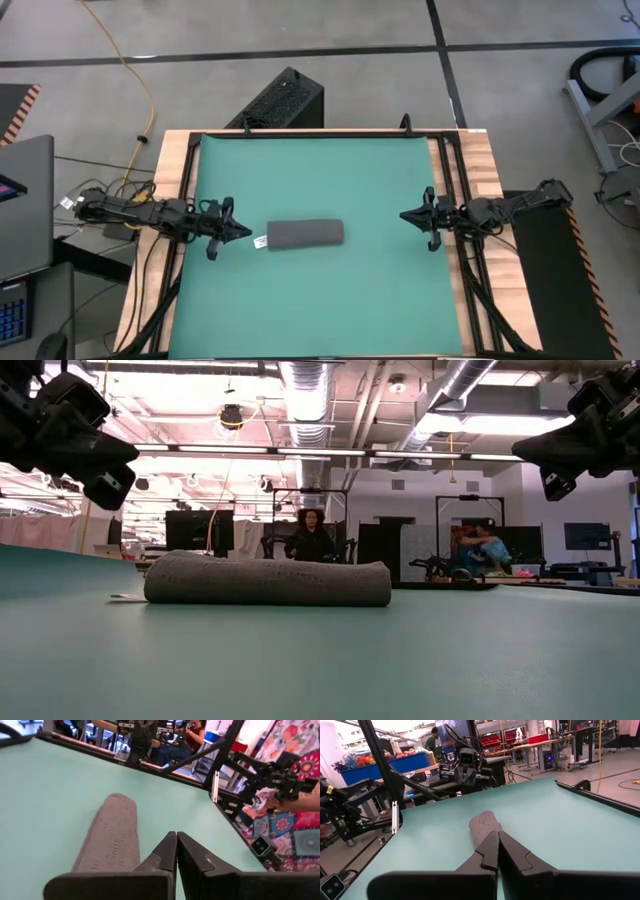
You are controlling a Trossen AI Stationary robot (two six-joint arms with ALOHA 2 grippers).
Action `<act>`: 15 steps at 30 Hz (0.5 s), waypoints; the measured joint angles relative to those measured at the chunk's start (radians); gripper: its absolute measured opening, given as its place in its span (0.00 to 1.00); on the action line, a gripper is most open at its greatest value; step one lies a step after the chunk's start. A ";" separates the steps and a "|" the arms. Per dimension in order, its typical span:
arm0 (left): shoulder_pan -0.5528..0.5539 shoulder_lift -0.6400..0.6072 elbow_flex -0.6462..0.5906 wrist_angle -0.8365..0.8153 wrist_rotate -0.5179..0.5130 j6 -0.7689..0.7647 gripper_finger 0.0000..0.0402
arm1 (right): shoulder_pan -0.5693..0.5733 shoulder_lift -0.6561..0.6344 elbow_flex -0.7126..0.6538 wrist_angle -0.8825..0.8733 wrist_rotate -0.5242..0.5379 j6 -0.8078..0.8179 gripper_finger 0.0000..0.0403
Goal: Roll towel
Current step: Return to Home Position
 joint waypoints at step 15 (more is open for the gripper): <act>0.000 0.000 -0.001 0.002 -0.018 0.160 0.00 | 0.000 0.000 0.000 -0.001 0.000 0.000 0.07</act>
